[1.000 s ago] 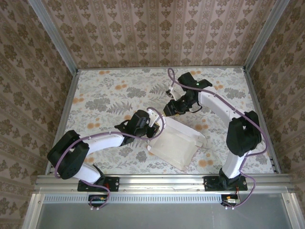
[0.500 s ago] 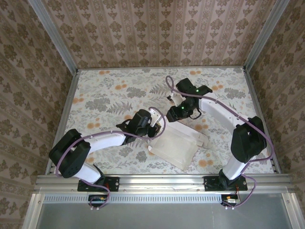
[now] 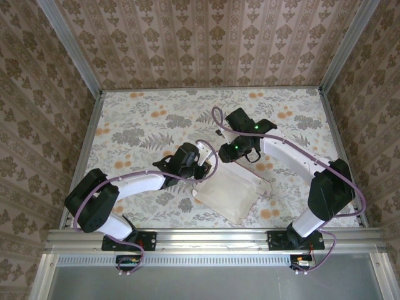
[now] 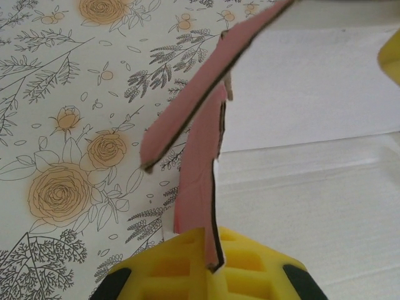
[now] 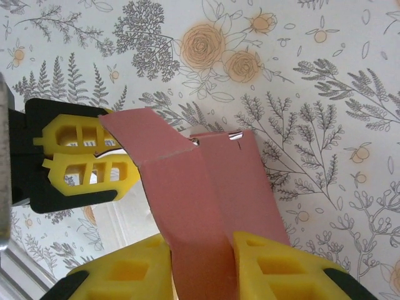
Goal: Fold the paper box
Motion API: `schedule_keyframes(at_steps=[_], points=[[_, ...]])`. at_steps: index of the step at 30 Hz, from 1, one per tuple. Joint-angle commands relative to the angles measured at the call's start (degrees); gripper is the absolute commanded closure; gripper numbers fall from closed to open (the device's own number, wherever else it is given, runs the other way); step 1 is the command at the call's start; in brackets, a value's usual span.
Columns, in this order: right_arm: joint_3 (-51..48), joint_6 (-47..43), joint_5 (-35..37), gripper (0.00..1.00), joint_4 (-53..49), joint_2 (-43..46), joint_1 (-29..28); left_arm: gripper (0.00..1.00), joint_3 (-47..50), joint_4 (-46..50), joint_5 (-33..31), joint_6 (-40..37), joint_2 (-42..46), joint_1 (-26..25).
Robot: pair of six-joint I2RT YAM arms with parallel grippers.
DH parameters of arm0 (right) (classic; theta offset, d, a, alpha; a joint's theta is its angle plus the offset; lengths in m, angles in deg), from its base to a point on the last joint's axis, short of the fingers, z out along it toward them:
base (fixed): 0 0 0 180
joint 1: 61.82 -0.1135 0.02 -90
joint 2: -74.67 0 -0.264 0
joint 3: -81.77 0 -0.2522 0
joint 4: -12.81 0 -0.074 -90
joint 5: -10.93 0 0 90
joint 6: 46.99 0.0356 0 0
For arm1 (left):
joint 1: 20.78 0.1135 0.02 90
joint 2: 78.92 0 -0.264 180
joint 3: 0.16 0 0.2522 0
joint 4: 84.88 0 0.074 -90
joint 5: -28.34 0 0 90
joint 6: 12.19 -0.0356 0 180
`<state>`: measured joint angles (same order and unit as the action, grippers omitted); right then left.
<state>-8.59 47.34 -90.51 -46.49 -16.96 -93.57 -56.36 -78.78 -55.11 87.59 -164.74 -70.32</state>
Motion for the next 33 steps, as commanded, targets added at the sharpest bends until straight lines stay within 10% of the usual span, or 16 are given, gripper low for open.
schedule_keyframes(at_steps=[1,21,33], points=[[-1.9,0.5,3.2,0.72,-1.5,0.9,-0.1,1.00,0.2,5.8,2.0,-0.5,-1.1,-0.5],[-6.3,2.6,2.7,0.84,0.0,7.0,0.2,1.00,-0.6,5.6,5.4,-1.1,-2.3,0.5],[-9.6,10.8,-10.2,0.52,8.4,14.7,5.8,1.00,-1.9,6.3,5.9,-2.1,-3.2,0.0]])
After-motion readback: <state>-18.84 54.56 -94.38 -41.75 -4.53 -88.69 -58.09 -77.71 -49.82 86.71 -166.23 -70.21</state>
